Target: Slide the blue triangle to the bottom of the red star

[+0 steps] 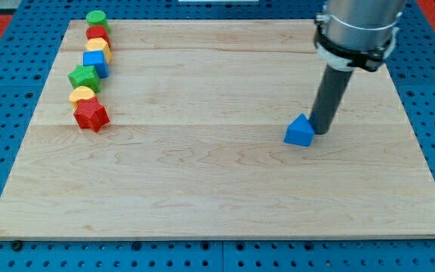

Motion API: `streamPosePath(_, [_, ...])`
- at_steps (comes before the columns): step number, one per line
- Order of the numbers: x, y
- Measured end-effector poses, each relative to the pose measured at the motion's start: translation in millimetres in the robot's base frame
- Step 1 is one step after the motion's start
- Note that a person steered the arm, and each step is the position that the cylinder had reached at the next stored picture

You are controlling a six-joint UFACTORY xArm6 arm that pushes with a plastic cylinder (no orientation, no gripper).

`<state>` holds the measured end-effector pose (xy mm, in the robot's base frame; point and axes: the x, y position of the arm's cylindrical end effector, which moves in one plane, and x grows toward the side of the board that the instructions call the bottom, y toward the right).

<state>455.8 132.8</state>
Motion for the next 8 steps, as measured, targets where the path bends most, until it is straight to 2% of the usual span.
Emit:
streamPosePath(3, [37.8, -114.8])
streamPosePath(5, [100.5, -169.8])
streamPosePath(7, [101.5, -249.5])
streamPosePath(8, [105.8, -257.8])
